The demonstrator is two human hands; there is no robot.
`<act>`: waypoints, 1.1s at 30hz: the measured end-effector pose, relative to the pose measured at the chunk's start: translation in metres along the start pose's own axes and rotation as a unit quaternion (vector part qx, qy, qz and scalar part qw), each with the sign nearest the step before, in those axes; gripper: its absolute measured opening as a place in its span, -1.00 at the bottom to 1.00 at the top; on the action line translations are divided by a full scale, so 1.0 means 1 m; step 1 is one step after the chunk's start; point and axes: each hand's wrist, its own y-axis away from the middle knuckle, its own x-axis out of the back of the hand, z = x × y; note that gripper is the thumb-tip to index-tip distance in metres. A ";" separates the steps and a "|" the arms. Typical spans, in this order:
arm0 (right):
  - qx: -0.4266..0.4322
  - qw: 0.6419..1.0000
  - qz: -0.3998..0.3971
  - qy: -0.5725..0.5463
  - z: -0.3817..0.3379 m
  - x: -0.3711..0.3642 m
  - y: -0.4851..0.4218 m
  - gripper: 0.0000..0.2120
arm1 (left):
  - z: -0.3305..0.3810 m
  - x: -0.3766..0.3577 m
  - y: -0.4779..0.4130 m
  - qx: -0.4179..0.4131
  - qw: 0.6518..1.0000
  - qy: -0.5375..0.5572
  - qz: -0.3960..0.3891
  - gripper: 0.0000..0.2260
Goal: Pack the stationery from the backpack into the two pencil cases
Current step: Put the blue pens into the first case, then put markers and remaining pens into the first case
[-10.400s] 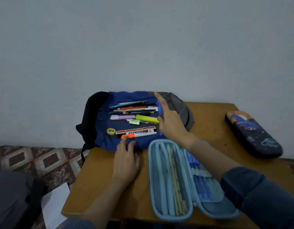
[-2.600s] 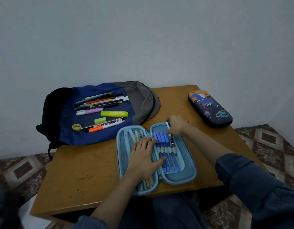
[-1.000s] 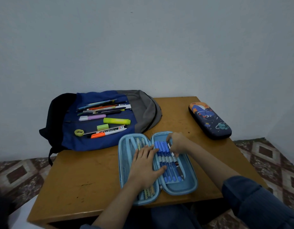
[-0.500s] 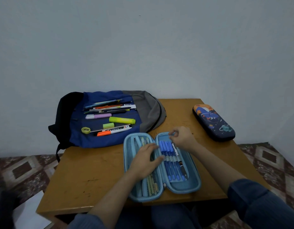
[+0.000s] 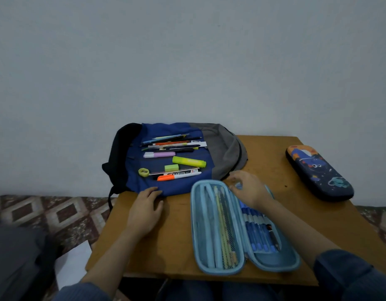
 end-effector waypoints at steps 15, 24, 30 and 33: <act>0.018 0.983 -0.126 0.134 -0.017 -0.025 -0.030 -0.45 | 0.002 0.005 -0.027 -0.039 0.991 0.017 0.130 -0.88; 0.023 0.988 -0.093 0.124 -0.014 -0.020 -0.048 -0.61 | 0.006 0.023 -0.084 -0.029 0.995 -0.008 0.100 -0.80; 0.034 0.989 -0.077 0.126 -0.016 -0.019 -0.068 -0.63 | 0.003 0.019 -0.115 -0.015 0.998 -0.056 0.035 -0.65; 0.042 0.985 -0.096 0.135 -0.018 -0.022 -0.073 -0.66 | 0.002 0.017 -0.134 -0.010 0.996 -0.091 0.009 -0.57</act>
